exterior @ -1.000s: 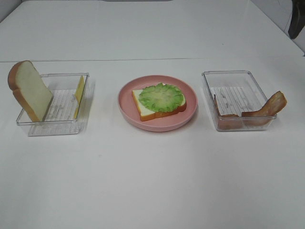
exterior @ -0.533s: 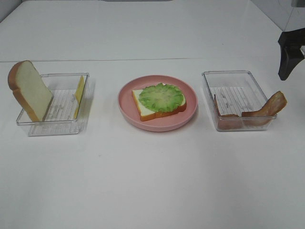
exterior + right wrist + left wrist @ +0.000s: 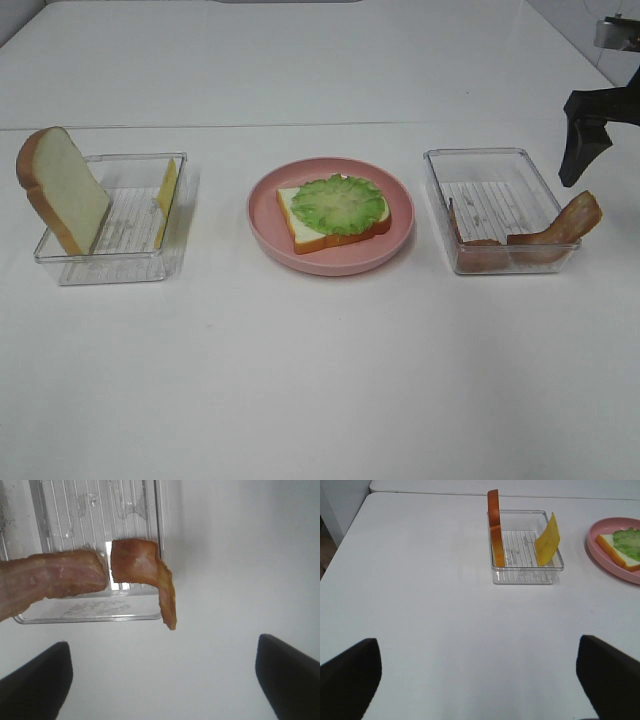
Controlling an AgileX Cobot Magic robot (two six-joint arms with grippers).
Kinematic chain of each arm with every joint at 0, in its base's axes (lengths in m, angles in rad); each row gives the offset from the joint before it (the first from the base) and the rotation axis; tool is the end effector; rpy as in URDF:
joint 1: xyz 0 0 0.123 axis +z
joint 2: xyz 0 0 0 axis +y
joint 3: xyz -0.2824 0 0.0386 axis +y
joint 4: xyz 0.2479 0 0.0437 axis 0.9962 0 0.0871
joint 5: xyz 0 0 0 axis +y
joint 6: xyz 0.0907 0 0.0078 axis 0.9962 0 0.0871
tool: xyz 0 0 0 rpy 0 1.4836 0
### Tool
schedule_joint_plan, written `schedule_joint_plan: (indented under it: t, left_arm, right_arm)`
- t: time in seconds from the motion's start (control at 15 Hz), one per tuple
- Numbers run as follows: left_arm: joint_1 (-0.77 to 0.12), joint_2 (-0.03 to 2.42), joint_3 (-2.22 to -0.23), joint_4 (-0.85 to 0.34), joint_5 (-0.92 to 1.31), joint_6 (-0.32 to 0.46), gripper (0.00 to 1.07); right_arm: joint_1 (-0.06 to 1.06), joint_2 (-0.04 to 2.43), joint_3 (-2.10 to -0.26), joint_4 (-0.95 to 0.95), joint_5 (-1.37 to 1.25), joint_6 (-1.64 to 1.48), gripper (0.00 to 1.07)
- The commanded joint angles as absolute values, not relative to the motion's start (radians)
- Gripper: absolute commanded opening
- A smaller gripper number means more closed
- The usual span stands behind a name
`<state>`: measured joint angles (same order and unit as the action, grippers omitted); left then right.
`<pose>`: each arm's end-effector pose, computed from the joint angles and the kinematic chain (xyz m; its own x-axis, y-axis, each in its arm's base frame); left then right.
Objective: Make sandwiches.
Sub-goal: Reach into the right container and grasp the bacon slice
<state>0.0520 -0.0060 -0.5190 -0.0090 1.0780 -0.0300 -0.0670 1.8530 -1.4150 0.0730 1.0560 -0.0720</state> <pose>-0.0087 -0.0012 0.2810 -0.4467 -0.0575 -0.8928 -0.0602 0.9976 -0.0342 0.3731 -0.0192 0.2283 -0.9856 0.0301 -0.1665 0.0209 0.9982 0.0567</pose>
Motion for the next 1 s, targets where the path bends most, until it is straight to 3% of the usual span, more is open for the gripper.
schedule_joint_plan:
  t: [0.07, 0.73, 1.0]
  left_arm:
    - [0.053, -0.009, -0.516, -0.015, 1.070, -0.027, 1.00]
    - [0.053, -0.009, -0.516, -0.015, 1.070, -0.027, 1.00]
    - [0.053, -0.009, -0.516, -0.015, 1.070, -0.027, 1.00]
  right_arm:
    - [-0.084, 1.868, -1.408, 0.113, 1.039, -0.109, 0.97]
    - [-0.083, 2.009, -1.408, 0.159, 0.990, -0.131, 0.96]
    - [-0.083, 2.010, -1.408, 0.170, 0.962, -0.132, 0.86]
